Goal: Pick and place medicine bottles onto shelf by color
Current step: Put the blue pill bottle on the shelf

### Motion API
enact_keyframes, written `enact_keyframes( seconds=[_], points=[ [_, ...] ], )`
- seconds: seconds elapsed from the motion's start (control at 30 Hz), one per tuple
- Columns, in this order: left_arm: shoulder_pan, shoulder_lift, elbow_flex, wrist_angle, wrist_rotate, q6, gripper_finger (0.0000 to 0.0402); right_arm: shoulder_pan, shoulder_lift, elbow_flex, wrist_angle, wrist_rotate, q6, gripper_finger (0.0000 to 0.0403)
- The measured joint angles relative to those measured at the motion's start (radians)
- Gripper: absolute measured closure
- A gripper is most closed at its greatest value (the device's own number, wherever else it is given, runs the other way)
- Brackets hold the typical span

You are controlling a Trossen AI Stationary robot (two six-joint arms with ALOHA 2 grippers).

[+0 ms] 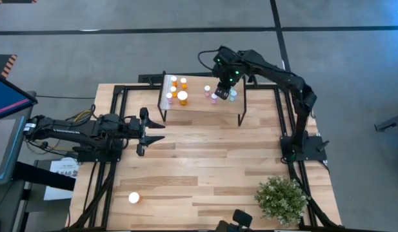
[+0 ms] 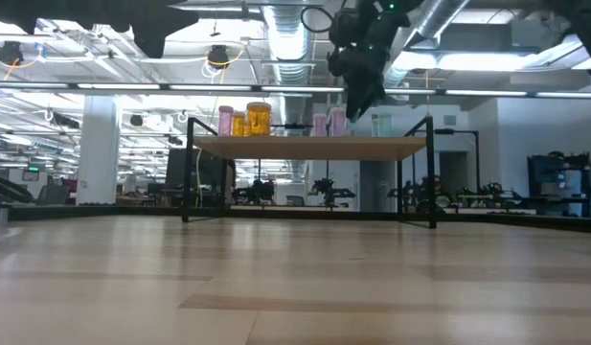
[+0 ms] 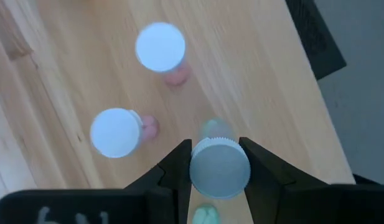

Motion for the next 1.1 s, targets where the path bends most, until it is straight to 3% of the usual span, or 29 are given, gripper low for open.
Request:
enact_keyframes(
  seconds=[0.53,1.1],
  points=[
    [0.000,0.000,0.000,-0.005,0.000,-0.003,0.0220,0.003,0.002,0.000,-0.007,0.005,0.009,0.0233],
    [0.000,0.000,0.000,-0.006,0.000,-0.005,0.0220,0.000,-0.009,0.000,-0.023,0.006,0.009,0.0225]
  ],
)
